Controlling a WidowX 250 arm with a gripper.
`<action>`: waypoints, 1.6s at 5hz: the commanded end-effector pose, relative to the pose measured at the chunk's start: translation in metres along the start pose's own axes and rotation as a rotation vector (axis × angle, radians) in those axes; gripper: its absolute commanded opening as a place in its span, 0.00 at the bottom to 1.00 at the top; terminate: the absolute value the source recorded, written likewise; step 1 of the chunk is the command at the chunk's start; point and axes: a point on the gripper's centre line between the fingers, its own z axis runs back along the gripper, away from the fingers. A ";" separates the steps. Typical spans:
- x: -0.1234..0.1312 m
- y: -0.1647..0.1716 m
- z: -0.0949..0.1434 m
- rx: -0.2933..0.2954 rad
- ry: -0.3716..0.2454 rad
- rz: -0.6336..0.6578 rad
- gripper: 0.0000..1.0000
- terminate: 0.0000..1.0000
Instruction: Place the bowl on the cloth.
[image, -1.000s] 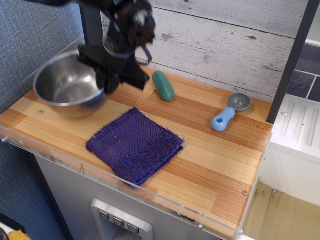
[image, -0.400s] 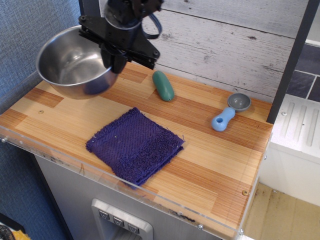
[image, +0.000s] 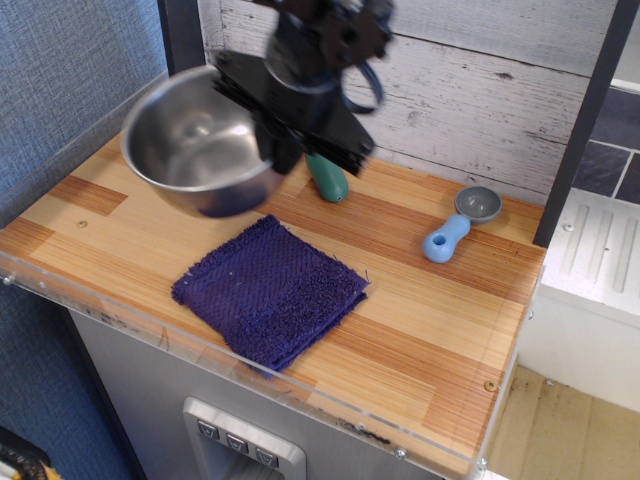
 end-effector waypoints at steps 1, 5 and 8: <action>-0.013 -0.029 0.026 -0.026 -0.050 -0.085 0.00 0.00; -0.049 -0.037 -0.001 -0.014 0.044 -0.151 0.00 0.00; -0.053 -0.055 -0.006 -0.055 0.066 -0.223 0.00 0.00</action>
